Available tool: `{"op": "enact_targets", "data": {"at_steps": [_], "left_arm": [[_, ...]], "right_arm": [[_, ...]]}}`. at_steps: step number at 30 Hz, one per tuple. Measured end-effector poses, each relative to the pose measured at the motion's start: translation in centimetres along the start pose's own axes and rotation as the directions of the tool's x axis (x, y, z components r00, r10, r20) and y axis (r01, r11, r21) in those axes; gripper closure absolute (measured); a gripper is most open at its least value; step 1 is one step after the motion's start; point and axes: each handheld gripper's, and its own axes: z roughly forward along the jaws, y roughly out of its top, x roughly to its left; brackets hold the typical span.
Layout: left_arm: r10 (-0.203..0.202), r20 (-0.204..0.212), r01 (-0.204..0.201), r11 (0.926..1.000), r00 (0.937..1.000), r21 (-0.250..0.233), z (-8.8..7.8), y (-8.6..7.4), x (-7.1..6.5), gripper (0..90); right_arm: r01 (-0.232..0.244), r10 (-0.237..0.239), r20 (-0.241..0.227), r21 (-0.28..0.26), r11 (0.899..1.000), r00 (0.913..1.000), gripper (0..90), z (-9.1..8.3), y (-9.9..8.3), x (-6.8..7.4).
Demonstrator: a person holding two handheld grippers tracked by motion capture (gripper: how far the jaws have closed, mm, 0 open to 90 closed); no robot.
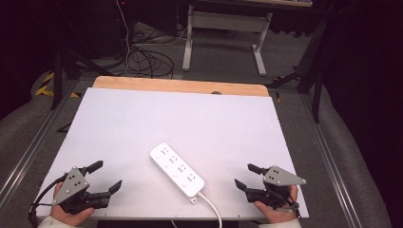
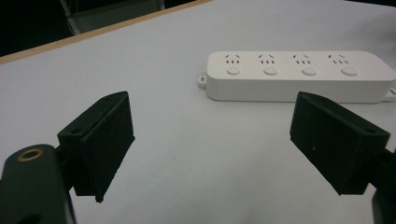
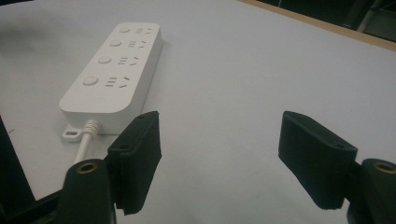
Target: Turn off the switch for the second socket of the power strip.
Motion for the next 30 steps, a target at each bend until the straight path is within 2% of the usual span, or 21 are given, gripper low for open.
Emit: {"op": "enact_targets", "data": {"at_steps": [1, 6, 15, 21, 22, 30], "left_arm": [[-0.012, 0.003, 0.013, 0.9999, 0.9999, -0.003, -0.01, 0.00, -0.05, 14.3], [-0.003, -0.003, 0.003, 1.0000, 1.0000, -0.005, -0.07, 0.03, -0.07, 14.3], [0.042, -0.025, -0.042, 0.9991, 0.9988, -0.003, -0.13, 0.15, -0.45, 14.5], [0.030, -0.011, -0.030, 0.9995, 0.9995, -0.007, -0.23, 0.19, -0.42, 14.3], [0.014, -0.009, -0.015, 0.9998, 0.9999, -0.011, -0.23, 0.19, -0.42, 14.2], [0.019, -0.002, -0.019, 0.9998, 0.9998, -0.003, -0.21, 0.24, -0.45, 14.2]], "right_arm": [[0.000, 0.000, -0.003, 0.001, 1.000, 1.0000, 30.6, 0.01, 0.00, 0.03], [0.002, -0.002, -0.005, 0.004, 1.000, 1.0000, 30.7, 0.06, 0.00, 0.04], [0.014, -0.014, -0.007, 0.007, 1.000, 0.9999, 30.9, 0.04, 0.06, 0.15], [0.015, -0.015, -0.007, 0.007, 1.000, 0.9999, 31.0, 0.05, 0.09, 0.17], [0.013, -0.013, -0.008, 0.007, 1.000, 0.9999, 31.1, 0.03, 0.11, 0.16], [0.016, -0.016, -0.010, 0.010, 1.000, 0.9998, 33.3, -0.03, 0.28, 0.25]]}}
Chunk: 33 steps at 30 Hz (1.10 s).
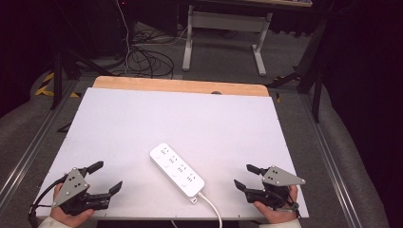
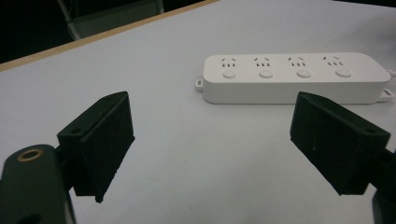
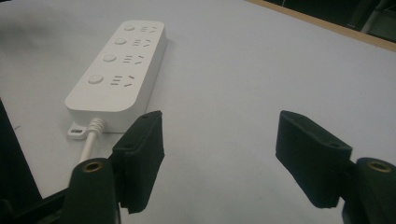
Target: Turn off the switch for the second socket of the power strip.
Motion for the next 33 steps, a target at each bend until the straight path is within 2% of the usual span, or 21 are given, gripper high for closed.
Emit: {"op": "enact_targets", "data": {"at_steps": [10, 15, 24, 33], "left_arm": [[0.007, -0.011, -0.007, 1.0000, 0.9999, 0.006, 0.1, 0.0, -0.1, 14.6], [0.011, -0.012, -0.011, 0.9999, 0.9999, 0.009, 0.1, 0.0, -0.1, 14.6], [0.010, -0.013, -0.010, 0.9999, 0.9999, 0.009, 0.1, 0.0, 0.0, 14.6], [0.008, -0.014, -0.008, 0.9999, 0.9999, 0.011, 0.1, 0.0, 0.0, 14.6]], "right_arm": [[0.006, -0.005, -0.045, 0.014, 1.000, 0.9990, 46.1, 0.2, 2.1, 0.4], [0.024, -0.022, -0.063, 0.027, 0.999, 0.9977, 47.7, 0.7, 3.1, 0.7], [0.058, -0.055, -0.126, 0.022, 0.998, 0.9906, 48.7, 3.1, 6.0, 2.0], [0.078, -0.074, -0.163, 0.016, 0.997, 0.9839, 48.8, 4.7, 7.6, 3.1]]}}
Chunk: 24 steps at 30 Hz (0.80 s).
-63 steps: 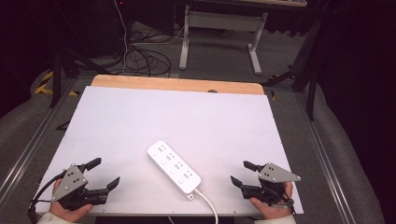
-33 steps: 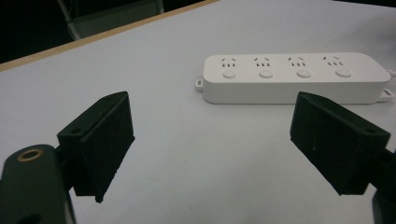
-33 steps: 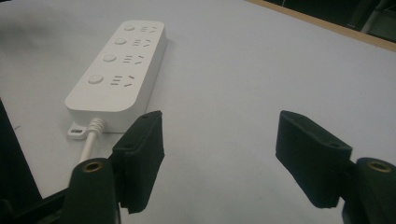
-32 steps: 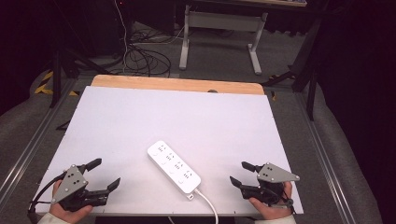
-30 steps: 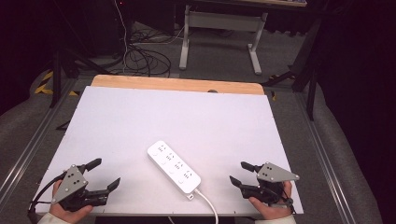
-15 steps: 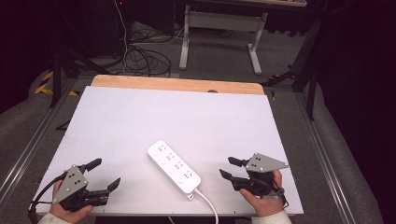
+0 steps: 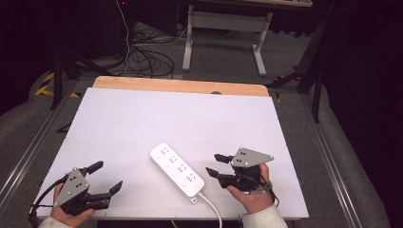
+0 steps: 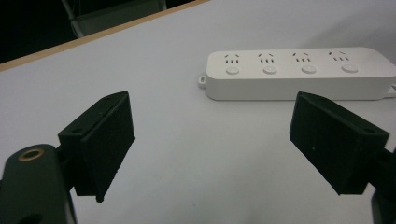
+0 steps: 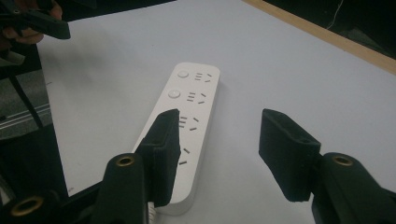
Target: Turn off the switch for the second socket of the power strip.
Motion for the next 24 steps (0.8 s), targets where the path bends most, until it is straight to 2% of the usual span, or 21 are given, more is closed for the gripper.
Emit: {"op": "enact_targets", "data": {"at_steps": [15, 24], "left_arm": [[0.002, 0.000, -0.002, 1.0000, 1.0000, 0.002, 0.0, 0.0, 0.0, 14.6], [0.002, 0.001, -0.002, 1.0000, 1.0000, 0.005, 0.0, 0.0, 0.0, 14.6]], "right_arm": [[0.029, -0.028, -0.060, 0.011, 1.000, 0.9978, 48.8, 2.7, 2.0, 1.1], [0.054, -0.051, -0.102, 0.021, 0.998, 0.9935, 48.8, 4.7, 3.1, 2.1]]}}
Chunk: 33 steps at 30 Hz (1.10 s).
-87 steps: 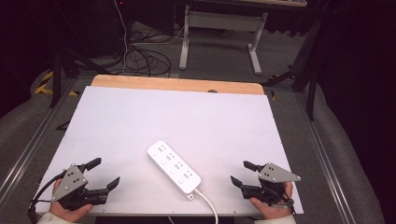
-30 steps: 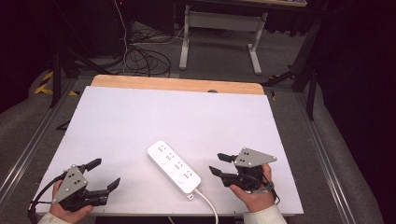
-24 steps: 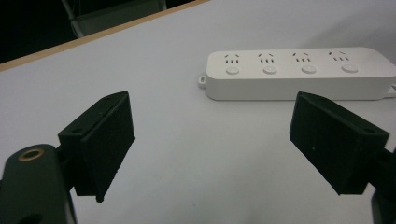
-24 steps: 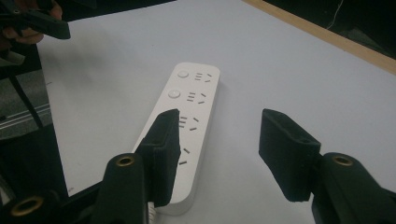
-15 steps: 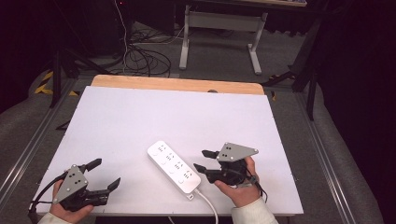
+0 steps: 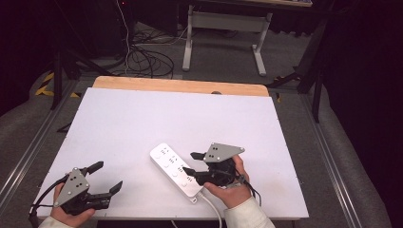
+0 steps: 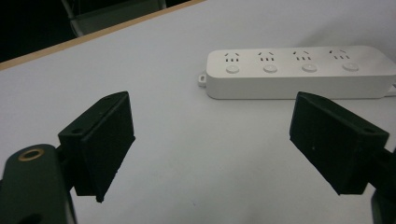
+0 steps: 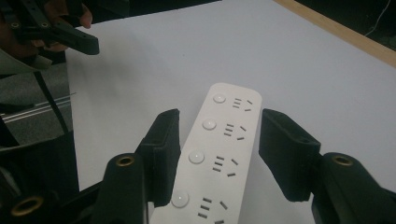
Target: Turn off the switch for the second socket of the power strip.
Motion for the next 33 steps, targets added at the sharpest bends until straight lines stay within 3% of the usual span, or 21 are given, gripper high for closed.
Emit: {"op": "enact_targets", "data": {"at_steps": [19, 24, 29, 33], "left_arm": [[0.001, -0.002, -0.001, 1.0000, 1.0000, -0.001, 0.0, 0.0, 0.0, 14.6], [0.000, -0.003, 0.000, 1.0000, 1.0000, 0.001, 0.0, 0.0, 0.0, 14.7], [0.001, -0.004, -0.001, 1.0000, 1.0000, 0.001, 0.0, 0.0, 0.0, 14.6], [0.004, -0.002, -0.004, 1.0000, 1.0000, 0.003, 0.0, 0.0, 0.0, 14.6]], "right_arm": [[0.015, -0.014, -0.044, 0.023, 1.000, 0.9989, 50.8, 2.1, 0.6, 0.8], [-0.017, 0.018, -0.053, 0.019, 1.000, 0.9984, 68.2, 2.2, 0.6, 0.8], [-0.069, 0.070, -0.093, 0.019, 0.997, 0.9932, 87.2, 2.8, 0.6, 0.6], [-0.073, 0.076, -0.089, 0.038, 0.997, 0.9932, 90.0, 3.5, 0.6, 0.6]]}}
